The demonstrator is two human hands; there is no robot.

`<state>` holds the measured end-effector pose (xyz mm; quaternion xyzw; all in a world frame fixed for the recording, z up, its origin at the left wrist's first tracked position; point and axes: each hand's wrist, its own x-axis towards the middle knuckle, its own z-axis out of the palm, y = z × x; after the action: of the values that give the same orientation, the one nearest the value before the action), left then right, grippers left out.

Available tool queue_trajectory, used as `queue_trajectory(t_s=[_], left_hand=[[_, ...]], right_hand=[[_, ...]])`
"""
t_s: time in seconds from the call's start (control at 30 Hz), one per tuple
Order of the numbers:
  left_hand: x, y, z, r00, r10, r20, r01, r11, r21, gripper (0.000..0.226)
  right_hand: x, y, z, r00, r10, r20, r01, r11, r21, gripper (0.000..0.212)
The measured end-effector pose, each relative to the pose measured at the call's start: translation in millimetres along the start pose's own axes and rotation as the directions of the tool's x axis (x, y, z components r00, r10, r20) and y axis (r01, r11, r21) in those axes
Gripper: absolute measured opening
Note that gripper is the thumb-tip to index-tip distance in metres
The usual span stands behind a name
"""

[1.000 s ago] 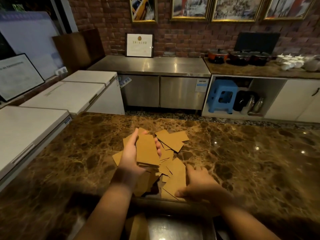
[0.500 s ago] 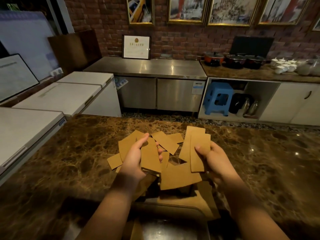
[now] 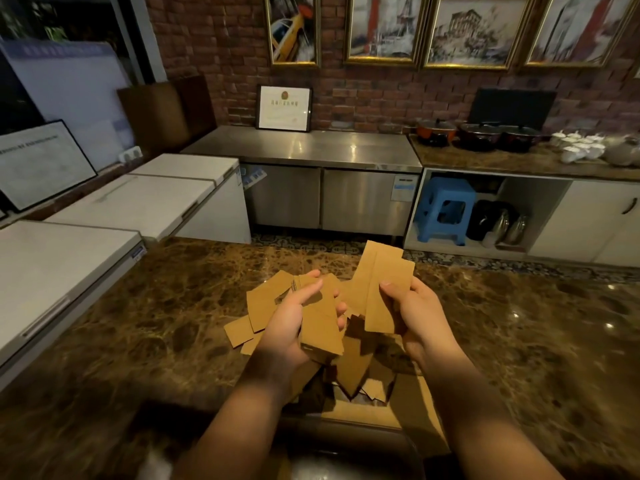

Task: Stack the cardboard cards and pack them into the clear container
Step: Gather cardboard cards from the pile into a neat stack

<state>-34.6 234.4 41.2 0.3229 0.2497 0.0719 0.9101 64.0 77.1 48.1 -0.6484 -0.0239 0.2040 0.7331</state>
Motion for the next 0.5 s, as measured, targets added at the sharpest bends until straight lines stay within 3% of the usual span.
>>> queue_trajectory(t_s=[0.1,0.2,0.3,0.4,0.5], left_hand=[[1,-1,-5,0.998,-0.053,-0.030,0.052,0.998,-0.042,0.036],[2,-3,-7,0.996,-0.045,-0.072,0.046,0.999,0.008,0.043],[6,-3,-8,0.982,0.149,-0.115,-0.134,0.982,0.130,0.027],[5,-2,-5,0.936,0.335,-0.105,-0.297,0.916,0.269,0.025],[2,-3,1,0.892,0.449,-0.052,-0.406,0.846,0.346,0.025]], right_hand=[[0,4,-2,1.000,0.030,-0.004,-0.030,1.000,0.001,0.022],[-4,6,-1,0.999,-0.035,0.035,0.039,0.993,-0.113,0.015],[-9,3,0,0.991,-0.130,0.038,0.135,0.973,-0.186,0.014],[-16,-5,2,0.975,-0.220,0.012,0.218,0.953,-0.210,0.021],[-21,-9,4,0.978,-0.193,0.082,0.208,0.944,-0.256,0.017]])
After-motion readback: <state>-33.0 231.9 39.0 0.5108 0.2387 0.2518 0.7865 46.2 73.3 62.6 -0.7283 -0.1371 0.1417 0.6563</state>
